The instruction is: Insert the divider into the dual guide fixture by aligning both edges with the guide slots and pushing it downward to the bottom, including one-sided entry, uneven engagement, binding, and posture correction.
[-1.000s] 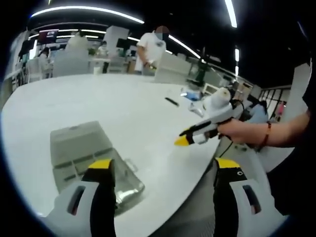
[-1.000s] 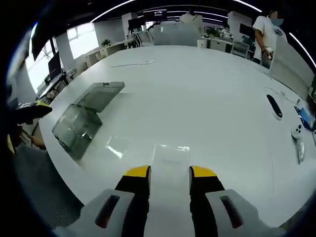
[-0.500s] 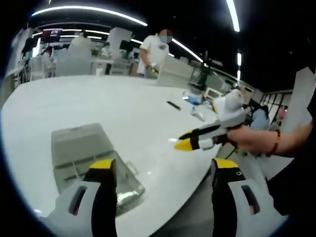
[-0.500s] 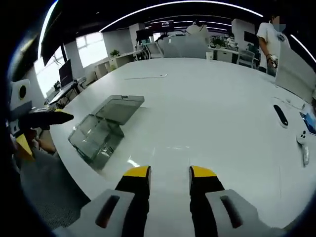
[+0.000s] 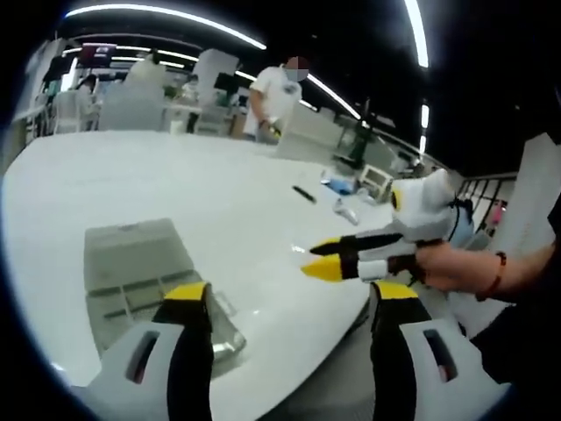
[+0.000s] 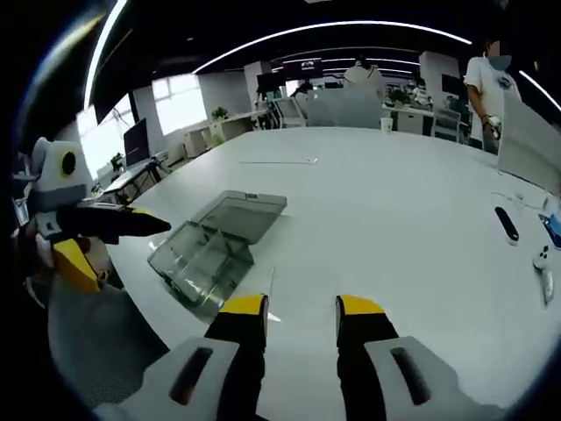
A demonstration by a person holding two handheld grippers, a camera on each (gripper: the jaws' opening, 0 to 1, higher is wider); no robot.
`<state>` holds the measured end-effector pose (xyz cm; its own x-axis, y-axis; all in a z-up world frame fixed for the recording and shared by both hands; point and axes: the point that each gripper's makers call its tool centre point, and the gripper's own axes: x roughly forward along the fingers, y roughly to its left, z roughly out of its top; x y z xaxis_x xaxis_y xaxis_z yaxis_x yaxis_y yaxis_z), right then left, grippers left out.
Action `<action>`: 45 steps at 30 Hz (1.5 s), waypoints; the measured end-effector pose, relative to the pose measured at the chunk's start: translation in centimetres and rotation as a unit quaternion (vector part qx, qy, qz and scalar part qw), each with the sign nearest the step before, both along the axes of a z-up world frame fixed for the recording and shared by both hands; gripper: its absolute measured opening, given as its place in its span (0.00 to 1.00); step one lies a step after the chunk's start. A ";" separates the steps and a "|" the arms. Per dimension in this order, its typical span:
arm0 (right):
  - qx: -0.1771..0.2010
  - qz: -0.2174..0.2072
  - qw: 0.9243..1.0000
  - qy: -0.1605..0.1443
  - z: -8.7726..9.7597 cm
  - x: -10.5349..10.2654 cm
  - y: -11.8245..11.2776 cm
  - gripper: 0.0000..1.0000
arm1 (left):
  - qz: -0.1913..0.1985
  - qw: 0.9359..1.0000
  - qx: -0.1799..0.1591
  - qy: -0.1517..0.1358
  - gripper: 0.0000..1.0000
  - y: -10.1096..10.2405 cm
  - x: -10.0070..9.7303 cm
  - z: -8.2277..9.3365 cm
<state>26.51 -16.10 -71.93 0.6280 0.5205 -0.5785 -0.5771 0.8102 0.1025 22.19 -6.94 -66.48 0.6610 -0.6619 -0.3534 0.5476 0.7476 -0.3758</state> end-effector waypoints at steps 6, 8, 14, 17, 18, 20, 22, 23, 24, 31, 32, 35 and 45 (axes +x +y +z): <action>0.007 0.023 1.000 -0.019 1.3 -0.8 1.9 0.27 | 0.010 1.000 -0.023 0.000 0.63 0.2 0.0 0.6; 0.011 0.026 0.999 -0.022 1.5 -0.9 2.3 0.27 | 0.011 1.000 -0.027 0.004 0.61 0.2 0.1 0.6; 0.023 0.027 0.999 -0.026 1.9 -1.5 3.3 0.27 | 0.023 0.999 -0.037 0.006 0.57 0.7 0.0 1.0; 0.025 0.035 0.998 -0.034 2.3 -1.8 3.9 0.27 | 0.032 0.998 -0.044 0.016 0.51 1.0 0.0 0.9; 0.028 0.036 0.998 -0.035 2.5 -1.8 4.1 0.27 | 0.035 0.998 -0.048 0.018 0.50 1.1 0.0 0.9; 0.033 0.037 0.998 -0.038 2.8 -2.0 4.4 0.27 | 0.038 0.997 -0.058 0.022 0.49 1.2 0.0 1.0; 0.037 0.041 0.998 -0.040 3.0 -2.2 4.7 0.27 | 0.039 0.997 -0.059 0.025 0.47 1.3 0.0 0.9; 0.039 0.043 0.997 -0.041 3.2 -2.3 4.9 0.27 | 0.040 0.997 -0.062 0.027 0.46 1.4 -0.1 0.9; 0.039 0.047 0.997 -0.044 3.3 -2.5 5.2 0.27 | 0.041 0.997 -0.066 0.029 0.45 1.4 -0.1 1.0; 0.046 0.059 0.996 -0.053 4.1 -3.0 6.2 0.27 | 0.055 0.993 -0.093 0.041 0.34 1.5 0.0 1.1; 0.047 0.060 0.996 -0.053 4.2 -3.0 6.2 0.27 | 0.055 0.993 -0.097 0.043 0.34 1.5 0.0 1.1; 0.049 0.061 0.995 -0.057 4.6 -3.1 6.5 0.27 | 0.059 0.992 -0.103 0.045 0.32 1.6 0.1 1.2; 0.054 0.072 0.994 -0.065 5.4 -3.8 7.1 0.27 | 0.066 0.984 -0.153 0.057 0.16 1.4 0.5 1.7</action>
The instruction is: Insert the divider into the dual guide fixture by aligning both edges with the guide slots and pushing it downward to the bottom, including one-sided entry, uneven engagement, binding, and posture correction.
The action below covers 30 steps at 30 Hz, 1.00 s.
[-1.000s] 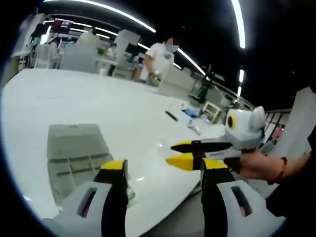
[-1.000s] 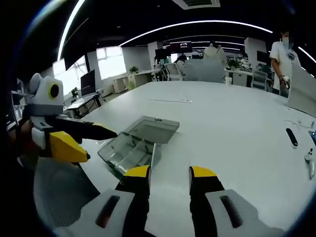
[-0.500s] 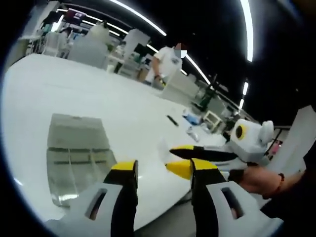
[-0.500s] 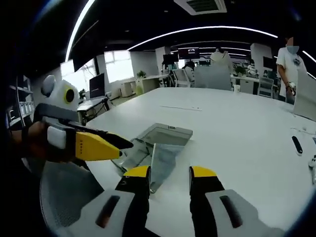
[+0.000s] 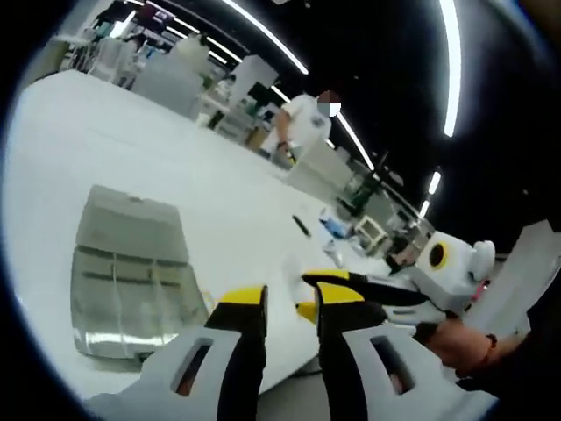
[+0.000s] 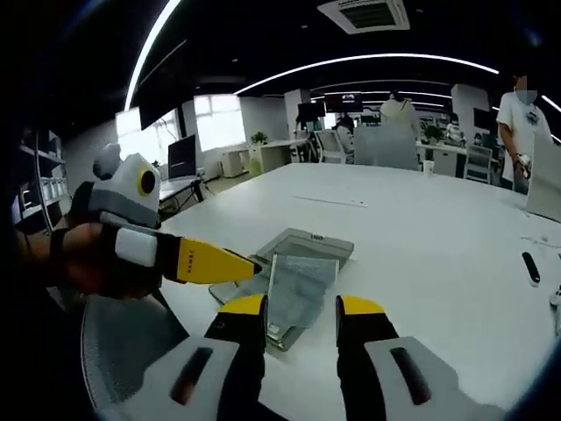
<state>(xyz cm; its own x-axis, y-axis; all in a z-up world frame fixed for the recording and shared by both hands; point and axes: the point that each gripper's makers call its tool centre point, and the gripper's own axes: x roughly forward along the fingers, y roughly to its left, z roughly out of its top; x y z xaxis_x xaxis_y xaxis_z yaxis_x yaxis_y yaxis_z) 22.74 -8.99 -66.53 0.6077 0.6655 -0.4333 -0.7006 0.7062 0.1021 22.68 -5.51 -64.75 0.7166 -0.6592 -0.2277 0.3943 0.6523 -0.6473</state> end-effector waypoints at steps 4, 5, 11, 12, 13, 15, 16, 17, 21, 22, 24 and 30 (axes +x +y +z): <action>0.002 0.004 1.000 -0.001 0.4 -0.4 0.5 0.27 | 0.001 1.000 -0.012 0.001 0.11 -0.1 -0.1 0.3; 0.001 0.007 1.000 -0.003 0.5 -0.5 0.7 0.27 | 0.002 1.000 -0.013 0.002 0.11 -0.1 -0.2 0.3; 0.002 0.011 1.000 -0.007 0.8 -0.8 1.3 0.27 | 0.005 0.999 -0.031 0.005 0.03 0.3 0.1 0.4; 0.002 0.008 1.000 -0.009 0.9 -0.7 1.3 0.27 | 0.005 0.999 -0.033 0.006 0.02 0.3 0.1 0.4; 0.002 0.008 1.000 -0.009 0.9 -0.7 1.3 0.27 | 0.006 0.999 -0.035 0.006 0.01 0.3 0.1 0.4; 0.007 0.004 1.000 -0.009 1.0 -0.7 1.3 0.27 | 0.007 0.999 -0.039 0.006 0.00 0.4 0.1 0.4; 0.003 0.005 1.000 -0.015 1.1 -0.7 1.4 0.27 | 0.007 0.999 -0.042 0.007 0.00 0.4 0.1 0.4; 0.000 0.007 1.000 -0.015 1.0 -0.7 1.5 0.27 | 0.007 0.999 -0.042 0.009 0.00 0.4 0.1 0.4; 0.005 0.013 1.000 -0.013 1.1 -0.8 1.6 0.27 | 0.005 0.999 -0.044 0.003 0.00 0.5 -0.2 0.6; 0.005 0.016 1.000 -0.013 1.1 -0.8 1.7 0.27 | 0.004 0.999 -0.041 0.001 0.00 0.6 -0.2 0.6; 0.007 0.019 1.000 -0.014 1.2 -0.8 1.7 0.28 | 0.002 0.999 -0.041 -0.002 0.00 0.6 -0.2 0.8; 0.002 0.034 0.999 -0.005 1.3 -0.6 2.0 0.29 | 0.001 1.000 -0.023 -0.019 0.00 0.7 -0.2 1.4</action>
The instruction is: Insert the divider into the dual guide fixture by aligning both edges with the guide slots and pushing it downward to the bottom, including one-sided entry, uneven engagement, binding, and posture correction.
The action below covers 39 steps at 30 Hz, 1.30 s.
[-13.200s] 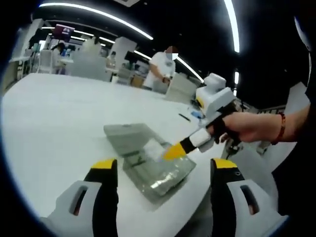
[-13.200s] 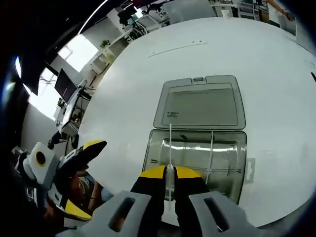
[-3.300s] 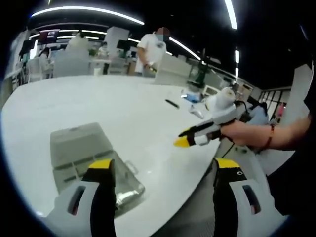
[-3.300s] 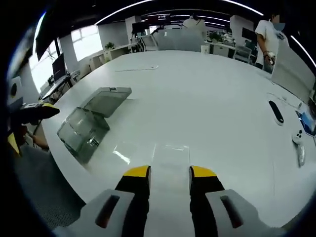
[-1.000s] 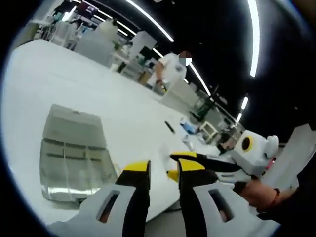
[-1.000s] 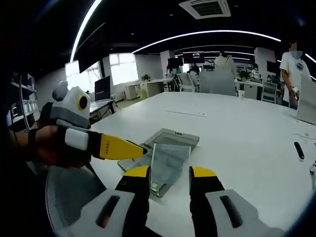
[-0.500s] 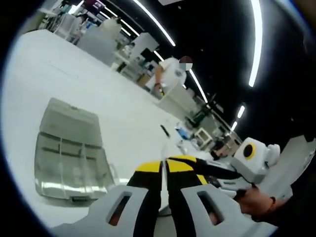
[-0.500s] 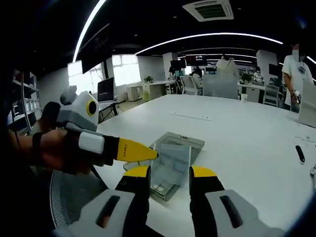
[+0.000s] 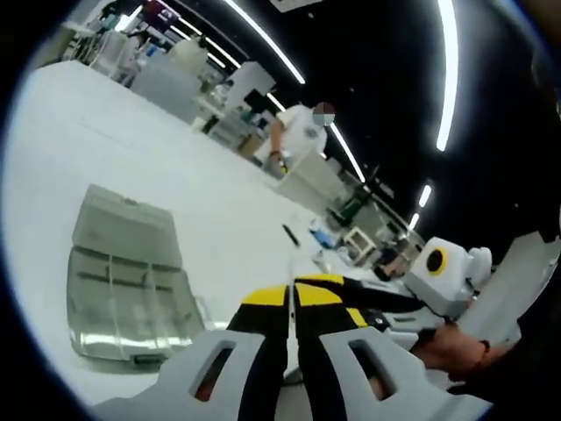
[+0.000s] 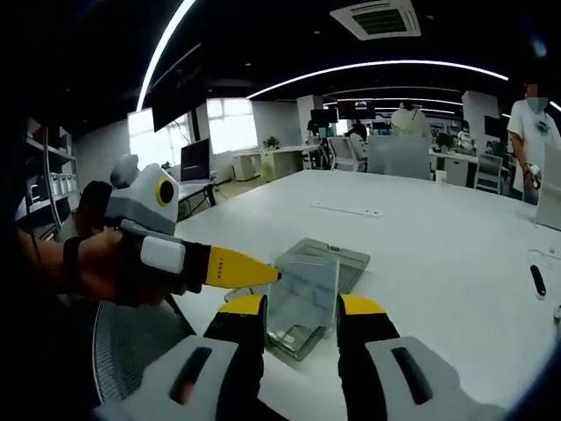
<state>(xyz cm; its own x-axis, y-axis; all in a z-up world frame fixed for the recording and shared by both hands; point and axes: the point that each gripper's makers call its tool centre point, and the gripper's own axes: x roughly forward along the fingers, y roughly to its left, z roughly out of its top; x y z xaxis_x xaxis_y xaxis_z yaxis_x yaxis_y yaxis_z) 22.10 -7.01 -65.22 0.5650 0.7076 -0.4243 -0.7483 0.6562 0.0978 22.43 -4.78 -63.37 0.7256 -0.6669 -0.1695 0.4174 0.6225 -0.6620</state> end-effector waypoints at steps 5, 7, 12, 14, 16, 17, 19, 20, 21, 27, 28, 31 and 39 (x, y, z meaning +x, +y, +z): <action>-0.017 0.025 1.000 -0.006 0.0 -0.4 0.3 0.29 | 0.008 1.000 0.024 -0.016 0.00 0.9 0.0 0.0; -0.015 0.030 0.999 -0.006 0.1 -0.4 0.4 0.29 | 0.006 0.999 0.039 -0.022 0.00 1.2 0.0 -0.1; -0.039 0.063 0.997 -0.017 0.3 -0.4 0.7 0.28 | 0.002 0.997 0.064 -0.034 0.00 1.7 -0.3 -0.4; -0.049 0.076 0.996 -0.018 0.3 -0.2 0.7 0.28 | -0.003 0.997 0.070 -0.036 0.00 1.8 -0.7 -0.4; -0.055 0.088 0.994 -0.021 0.5 -0.1 0.7 0.27 | -0.005 0.996 0.084 -0.043 0.00 2.1 -0.9 -0.4; -0.055 0.093 0.994 -0.027 0.7 0.0 0.8 0.27 | -0.006 0.995 0.089 -0.045 0.00 2.2 -1.0 -0.5; -0.069 0.108 0.991 -0.035 0.7 0.1 0.8 0.27 | -0.006 0.994 0.095 -0.050 0.00 2.4 -1.2 -0.6; -0.076 0.113 0.990 -0.038 0.7 0.1 0.8 0.27 | -0.010 0.994 0.098 -0.052 0.00 2.3 -1.3 -0.7; -0.084 0.121 0.988 -0.043 0.7 0.1 0.8 0.27 | -0.012 0.992 0.115 -0.057 0.00 2.5 -1.3 -0.9; -0.117 0.171 0.976 -0.063 0.5 -0.3 1.2 0.24 | -0.027 0.986 0.148 -0.079 0.00 2.6 -1.8 -1.0; -0.118 0.181 0.974 -0.070 0.7 -0.4 1.5 0.24 | -0.029 0.984 0.153 -0.083 0.00 2.6 -1.9 -0.9; -0.137 0.218 0.963 -0.083 0.6 -1.0 2.0 0.24 | -0.041 0.980 0.175 -0.090 0.00 2.7 -2.2 -1.2; -0.186 0.278 0.939 -0.086 -0.5 -2.0 3.0 0.21 | -0.082 0.964 0.227 -0.112 0.00 2.4 -2.9 -1.8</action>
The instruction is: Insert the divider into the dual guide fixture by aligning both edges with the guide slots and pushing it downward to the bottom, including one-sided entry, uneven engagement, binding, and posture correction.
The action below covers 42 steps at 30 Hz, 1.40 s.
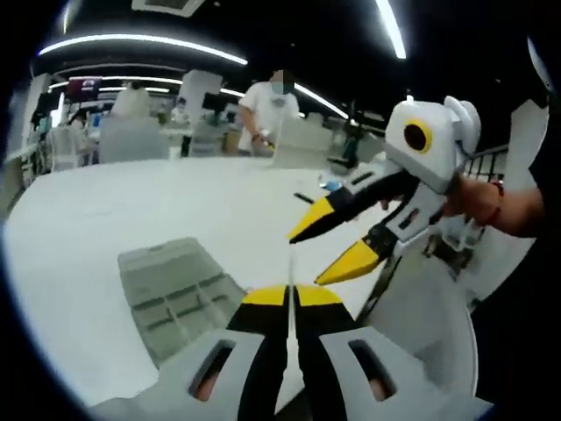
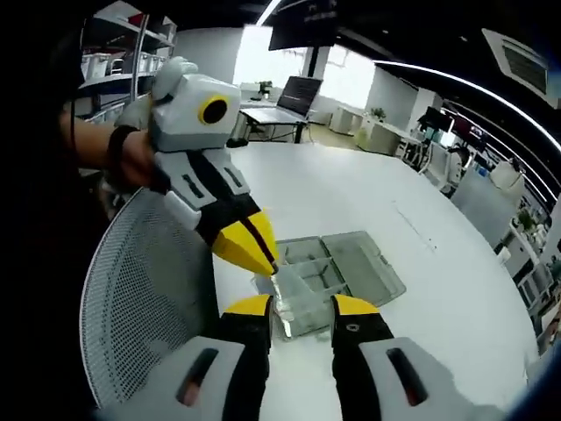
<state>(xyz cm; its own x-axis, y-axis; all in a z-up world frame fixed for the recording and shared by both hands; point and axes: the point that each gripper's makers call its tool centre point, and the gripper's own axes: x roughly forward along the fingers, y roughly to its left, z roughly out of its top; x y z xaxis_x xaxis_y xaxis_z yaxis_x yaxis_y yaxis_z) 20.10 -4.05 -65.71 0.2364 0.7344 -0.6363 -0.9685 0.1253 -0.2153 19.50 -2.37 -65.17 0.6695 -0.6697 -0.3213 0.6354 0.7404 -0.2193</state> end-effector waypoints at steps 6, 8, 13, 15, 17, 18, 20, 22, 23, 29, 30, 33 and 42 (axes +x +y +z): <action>-0.027 0.034 0.999 -0.009 -0.3 -0.3 0.5 0.19 | -0.031 0.999 0.027 -0.014 0.00 -0.2 -0.9 -0.1; -0.033 0.055 0.998 -0.013 -0.5 -0.5 0.6 0.19 | -0.042 0.999 0.024 -0.018 0.00 -0.4 -1.2 0.0; -0.046 0.080 0.996 -0.001 -1.0 -1.2 0.5 0.10 | -0.059 0.997 0.030 -0.031 0.00 -0.6 -1.5 0.2; -0.048 0.085 0.995 0.002 -1.0 -1.3 0.4 0.08 | -0.060 0.997 0.035 -0.034 0.00 -0.5 -1.5 0.1; -0.049 0.090 0.995 0.007 -1.0 -1.5 0.4 0.07 | -0.066 0.996 0.037 -0.037 0.00 -0.4 -1.6 0.1; -0.051 0.093 0.994 0.012 -1.1 -1.6 0.3 0.05 | -0.066 0.996 0.039 -0.036 0.00 -0.4 -1.6 0.1; -0.055 0.101 0.993 0.017 -1.2 -2.0 0.2 0.01 | -0.065 0.996 0.045 -0.036 0.00 -0.2 -1.5 -0.1; -0.057 0.105 0.993 0.019 -1.1 -2.2 0.2 0.00 | -0.063 0.996 0.044 -0.036 0.01 0.1 -1.4 -0.1; -0.058 0.108 0.992 0.017 -1.0 -2.3 0.2 0.00 | -0.064 0.996 0.042 -0.035 0.01 0.2 -1.4 0.0; -0.073 0.124 0.989 0.018 -1.0 -2.8 0.1 0.00 | -0.069 0.996 0.041 -0.033 0.02 0.1 -1.4 -0.2; -0.076 0.125 0.989 0.020 -1.1 -2.9 0.0 0.00 | -0.070 0.996 0.041 -0.033 0.02 0.0 -1.4 -0.3; -0.085 0.103 0.990 0.040 -1.1 -2.7 -0.2 0.00 | -0.051 0.998 0.022 -0.021 0.03 -0.1 -1.0 -0.4; -0.099 0.091 0.989 0.055 -1.3 -1.9 0.6 0.00 | -0.022 0.999 0.029 -0.011 0.11 1.0 -0.4 -1.1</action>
<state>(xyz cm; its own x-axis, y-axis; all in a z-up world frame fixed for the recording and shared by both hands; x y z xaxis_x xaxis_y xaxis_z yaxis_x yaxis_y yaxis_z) 18.24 -3.48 -66.98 0.0327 0.6167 -0.7865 -0.9899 -0.0883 -0.1105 19.05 -1.34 -66.25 0.6470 -0.6795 -0.3458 0.6724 0.7224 -0.1615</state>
